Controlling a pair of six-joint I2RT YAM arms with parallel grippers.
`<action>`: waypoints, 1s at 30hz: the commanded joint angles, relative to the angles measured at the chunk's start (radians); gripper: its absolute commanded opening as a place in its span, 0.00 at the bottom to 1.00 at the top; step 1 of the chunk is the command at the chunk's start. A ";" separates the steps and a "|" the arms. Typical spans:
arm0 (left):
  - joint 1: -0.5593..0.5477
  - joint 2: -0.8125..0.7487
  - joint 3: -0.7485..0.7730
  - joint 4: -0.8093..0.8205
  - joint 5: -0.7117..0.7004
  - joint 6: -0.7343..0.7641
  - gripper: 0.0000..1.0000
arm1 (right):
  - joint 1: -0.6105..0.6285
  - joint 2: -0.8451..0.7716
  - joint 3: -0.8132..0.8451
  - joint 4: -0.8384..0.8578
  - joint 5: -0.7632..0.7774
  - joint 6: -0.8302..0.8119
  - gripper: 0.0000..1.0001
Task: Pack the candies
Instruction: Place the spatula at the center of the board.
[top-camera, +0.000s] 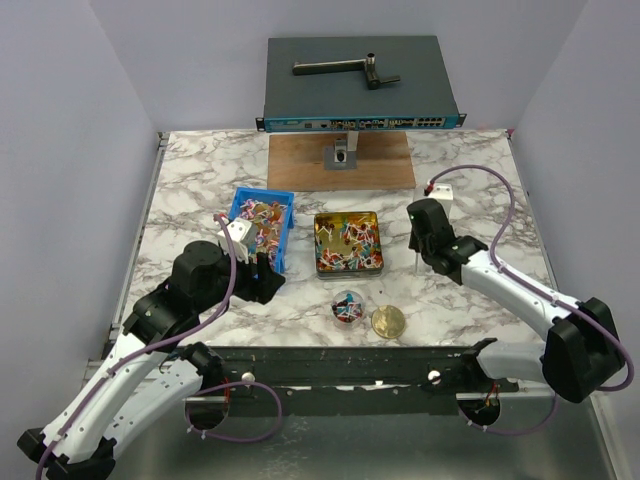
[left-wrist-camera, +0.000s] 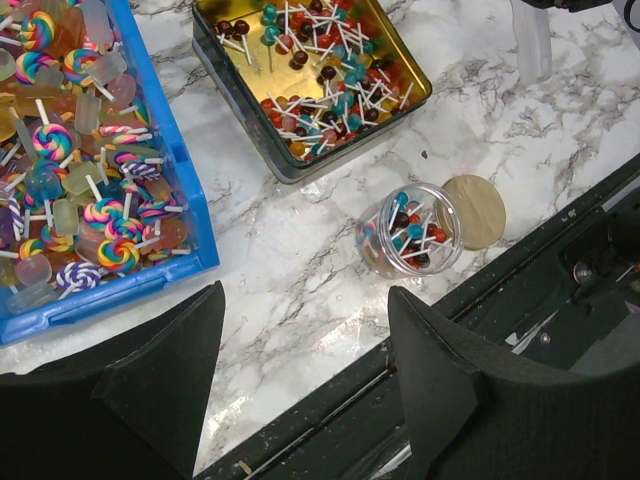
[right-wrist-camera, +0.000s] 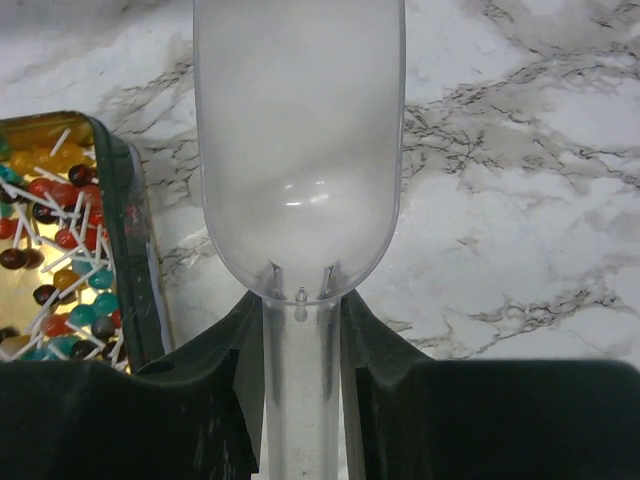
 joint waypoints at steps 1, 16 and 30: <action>0.006 0.001 -0.012 0.017 -0.029 0.002 0.69 | -0.039 0.020 -0.027 0.136 0.061 0.019 0.01; 0.006 -0.007 -0.014 0.015 -0.051 0.002 0.69 | -0.216 0.238 -0.032 0.299 -0.062 -0.003 0.02; 0.007 0.000 -0.014 0.014 -0.059 0.002 0.69 | -0.259 0.369 0.011 0.338 -0.106 -0.009 0.09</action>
